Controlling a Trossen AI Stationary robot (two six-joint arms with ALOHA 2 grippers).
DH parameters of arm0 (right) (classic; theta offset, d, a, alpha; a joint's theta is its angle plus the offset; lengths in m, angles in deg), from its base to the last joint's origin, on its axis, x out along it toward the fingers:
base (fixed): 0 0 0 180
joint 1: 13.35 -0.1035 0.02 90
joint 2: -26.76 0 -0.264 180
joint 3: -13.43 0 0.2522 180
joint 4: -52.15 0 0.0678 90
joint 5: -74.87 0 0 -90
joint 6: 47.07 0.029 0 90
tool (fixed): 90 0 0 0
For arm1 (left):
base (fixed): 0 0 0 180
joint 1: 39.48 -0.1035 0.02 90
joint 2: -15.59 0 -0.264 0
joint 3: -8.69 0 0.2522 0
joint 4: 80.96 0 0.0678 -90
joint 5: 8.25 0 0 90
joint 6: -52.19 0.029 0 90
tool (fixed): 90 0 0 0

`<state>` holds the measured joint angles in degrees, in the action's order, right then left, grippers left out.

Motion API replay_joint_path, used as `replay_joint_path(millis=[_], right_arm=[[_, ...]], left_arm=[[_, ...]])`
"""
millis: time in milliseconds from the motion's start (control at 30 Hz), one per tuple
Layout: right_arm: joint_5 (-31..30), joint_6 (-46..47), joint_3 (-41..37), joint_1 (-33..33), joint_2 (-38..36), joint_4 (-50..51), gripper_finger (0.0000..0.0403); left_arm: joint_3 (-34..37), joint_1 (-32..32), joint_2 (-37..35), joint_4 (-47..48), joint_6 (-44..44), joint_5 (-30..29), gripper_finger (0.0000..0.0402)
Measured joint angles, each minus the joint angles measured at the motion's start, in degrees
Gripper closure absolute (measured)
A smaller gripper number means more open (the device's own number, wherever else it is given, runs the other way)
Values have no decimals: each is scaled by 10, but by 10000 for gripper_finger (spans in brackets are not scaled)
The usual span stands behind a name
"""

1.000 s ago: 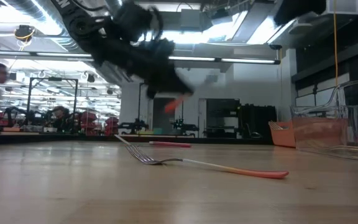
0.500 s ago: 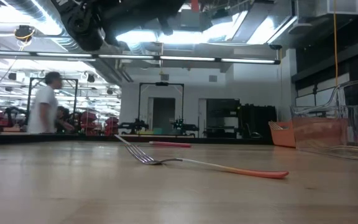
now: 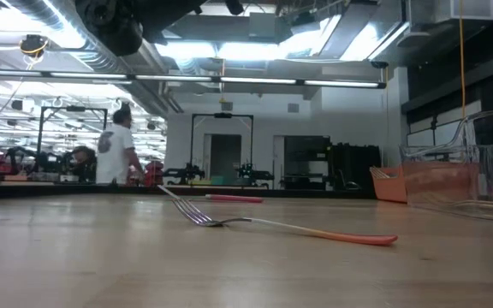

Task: Sort silverware by color (type)
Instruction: Put the orange fork into the orange bin

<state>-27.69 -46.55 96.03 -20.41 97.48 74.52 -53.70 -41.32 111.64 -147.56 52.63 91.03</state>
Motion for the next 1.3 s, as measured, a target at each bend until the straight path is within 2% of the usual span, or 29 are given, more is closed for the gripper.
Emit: replay_joint_path(millis=[200, 1000, 1300], right_arm=[[76, -25, 0, 8, 16, 0, 313], [97, -38, -1, 7, 0, 80, 313], [112, -35, 0, 7, -1, 76, 313]], left_arm=[[-1, 9, 0, 13, 17, -10, 401], [-1, 9, 0, 143, 17, 2, 401], [0, 8, 1, 171, 18, -17, 401]])
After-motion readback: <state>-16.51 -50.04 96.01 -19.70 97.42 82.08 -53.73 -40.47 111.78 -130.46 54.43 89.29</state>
